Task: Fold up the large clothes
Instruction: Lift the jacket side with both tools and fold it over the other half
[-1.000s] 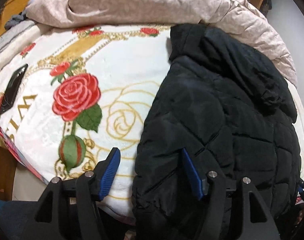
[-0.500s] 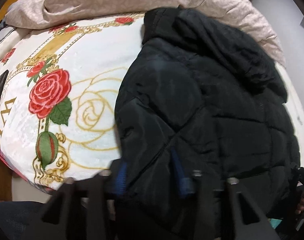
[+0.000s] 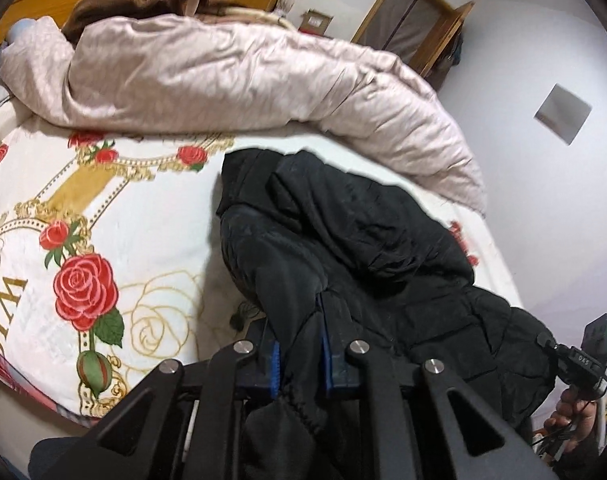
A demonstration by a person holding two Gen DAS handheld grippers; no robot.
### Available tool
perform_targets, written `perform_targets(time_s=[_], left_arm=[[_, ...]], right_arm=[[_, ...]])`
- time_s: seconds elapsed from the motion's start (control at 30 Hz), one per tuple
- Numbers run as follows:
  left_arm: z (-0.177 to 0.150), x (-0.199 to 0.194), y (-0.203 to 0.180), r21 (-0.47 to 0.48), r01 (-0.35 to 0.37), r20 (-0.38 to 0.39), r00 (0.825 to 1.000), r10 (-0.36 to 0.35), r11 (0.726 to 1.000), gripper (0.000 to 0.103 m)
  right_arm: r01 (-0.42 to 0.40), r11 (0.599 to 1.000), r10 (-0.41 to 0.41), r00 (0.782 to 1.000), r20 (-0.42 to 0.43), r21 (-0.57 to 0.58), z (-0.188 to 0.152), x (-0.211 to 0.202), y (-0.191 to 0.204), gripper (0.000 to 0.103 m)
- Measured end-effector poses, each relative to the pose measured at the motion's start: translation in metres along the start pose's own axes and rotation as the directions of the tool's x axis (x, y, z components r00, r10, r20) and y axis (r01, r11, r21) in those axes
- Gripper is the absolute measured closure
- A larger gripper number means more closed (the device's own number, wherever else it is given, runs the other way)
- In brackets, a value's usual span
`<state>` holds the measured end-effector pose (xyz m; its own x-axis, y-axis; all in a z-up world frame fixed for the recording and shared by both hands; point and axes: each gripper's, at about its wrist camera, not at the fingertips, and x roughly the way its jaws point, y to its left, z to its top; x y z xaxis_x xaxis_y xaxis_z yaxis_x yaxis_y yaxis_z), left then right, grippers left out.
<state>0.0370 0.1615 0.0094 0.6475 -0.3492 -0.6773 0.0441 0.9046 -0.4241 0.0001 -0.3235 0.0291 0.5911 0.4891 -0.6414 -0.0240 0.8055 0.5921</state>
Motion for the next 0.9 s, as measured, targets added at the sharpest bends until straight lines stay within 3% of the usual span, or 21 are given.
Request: perform_targets(time_s=[0.1, 0.23, 0.37, 0.63, 0.9], left_arm=[[-0.006, -0.017, 0.001, -0.007, 0.028, 0.009, 1.0, -0.028, 1.0, 0.088], [-0.018, -0.019, 0.01, -0.046, 0.035, -0.017, 0.999, -0.035, 0.998, 0.088], [-0.011, -0.009, 0.013, -0.089, 0.047, -0.023, 0.999, -0.049, 0.995, 0.088], [0.059, 0.016, 0.001, -0.088, 0.059, 0.025, 0.998, -0.057, 0.994, 0.088], [0.138, 0.107, 0.006, -0.111, 0.004, -0.016, 1.0, -0.005, 0.994, 0.085]], right_arm=[[-0.021, 1.0, 0.021, 1.0, 0.009, -0.009, -0.01, -0.011, 0.012, 0.09], [-0.045, 0.998, 0.046, 0.999, -0.013, 0.052, -0.026, -0.019, 0.001, 0.09], [-0.048, 0.996, 0.049, 0.999, -0.012, 0.078, -0.011, -0.007, -0.001, 0.09], [-0.068, 0.989, 0.064, 0.997, 0.04, 0.129, 0.064, 0.026, 0.0, 0.09], [0.022, 0.965, -0.019, 1.0, -0.017, 0.262, 0.149, 0.103, -0.038, 0.089]])
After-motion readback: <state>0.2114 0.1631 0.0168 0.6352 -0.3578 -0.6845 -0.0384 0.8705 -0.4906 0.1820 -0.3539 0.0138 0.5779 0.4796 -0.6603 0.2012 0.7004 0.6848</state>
